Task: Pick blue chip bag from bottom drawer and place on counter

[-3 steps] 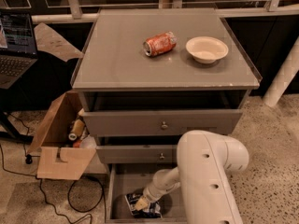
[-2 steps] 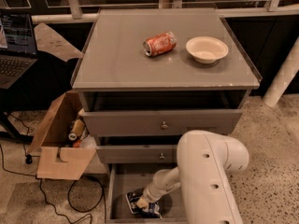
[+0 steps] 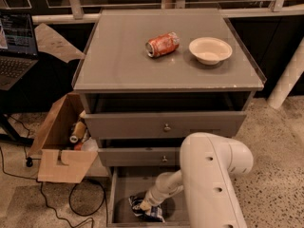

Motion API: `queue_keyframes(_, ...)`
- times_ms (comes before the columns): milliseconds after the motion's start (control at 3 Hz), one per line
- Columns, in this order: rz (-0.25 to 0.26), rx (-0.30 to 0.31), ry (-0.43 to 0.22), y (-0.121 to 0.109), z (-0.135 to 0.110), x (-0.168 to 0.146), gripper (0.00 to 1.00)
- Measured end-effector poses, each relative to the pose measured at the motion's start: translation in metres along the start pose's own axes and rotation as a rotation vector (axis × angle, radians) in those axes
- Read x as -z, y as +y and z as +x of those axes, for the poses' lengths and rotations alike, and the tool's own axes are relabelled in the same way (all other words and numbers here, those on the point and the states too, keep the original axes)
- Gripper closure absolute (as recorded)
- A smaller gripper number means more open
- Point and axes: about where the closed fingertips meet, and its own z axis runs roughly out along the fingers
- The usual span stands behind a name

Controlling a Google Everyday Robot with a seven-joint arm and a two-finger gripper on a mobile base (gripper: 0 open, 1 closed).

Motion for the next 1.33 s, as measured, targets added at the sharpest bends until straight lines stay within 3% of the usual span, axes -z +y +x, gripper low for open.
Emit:
queue_keyframes(333, 0.01, 0.004, -0.033, 0.0, -0.004, 0.007, 1.0)
queue_keyframes(1000, 0.059, 0.018, -0.181, -0.007, -0.026, 0.057, 1.0)
queue_keyframes(1333, 0.034, 0.04, -0.249, -0.004, -0.035, 0.093, 1.0)
